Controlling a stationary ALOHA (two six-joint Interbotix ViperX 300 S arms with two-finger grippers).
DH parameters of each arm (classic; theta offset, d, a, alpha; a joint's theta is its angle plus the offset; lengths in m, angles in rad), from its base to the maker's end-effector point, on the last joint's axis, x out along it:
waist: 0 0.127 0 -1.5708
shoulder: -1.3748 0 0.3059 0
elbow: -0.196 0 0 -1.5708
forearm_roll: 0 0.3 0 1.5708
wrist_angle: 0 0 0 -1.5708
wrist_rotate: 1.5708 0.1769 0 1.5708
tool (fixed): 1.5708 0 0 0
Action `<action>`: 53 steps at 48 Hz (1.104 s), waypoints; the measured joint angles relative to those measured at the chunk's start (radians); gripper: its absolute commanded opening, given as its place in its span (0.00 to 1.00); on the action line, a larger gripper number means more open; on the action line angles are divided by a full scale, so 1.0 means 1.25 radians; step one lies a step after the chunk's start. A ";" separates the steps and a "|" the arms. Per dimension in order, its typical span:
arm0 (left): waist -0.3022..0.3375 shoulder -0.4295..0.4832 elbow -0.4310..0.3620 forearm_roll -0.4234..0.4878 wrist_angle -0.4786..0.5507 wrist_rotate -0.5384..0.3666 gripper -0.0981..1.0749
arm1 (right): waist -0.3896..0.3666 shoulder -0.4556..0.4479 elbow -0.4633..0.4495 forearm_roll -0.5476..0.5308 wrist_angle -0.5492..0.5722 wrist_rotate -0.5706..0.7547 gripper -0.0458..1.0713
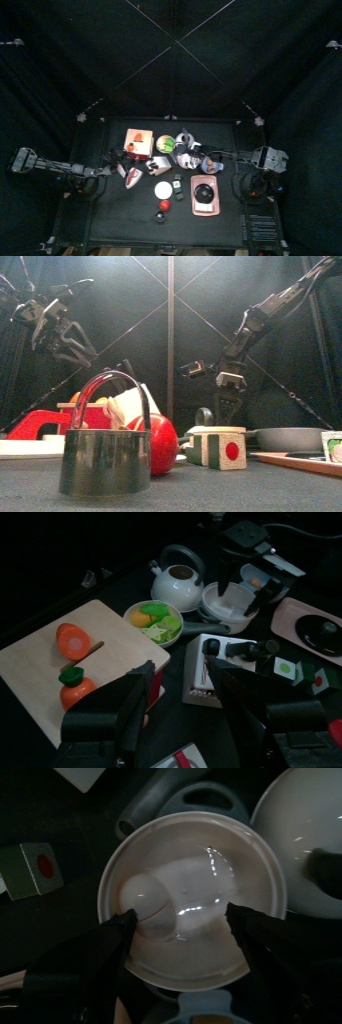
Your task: Grab egg
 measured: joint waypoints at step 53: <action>0.020 -0.001 0.011 0.000 -0.001 0.000 0.80 | -0.002 0.059 -0.052 0.050 0.069 0.017 0.80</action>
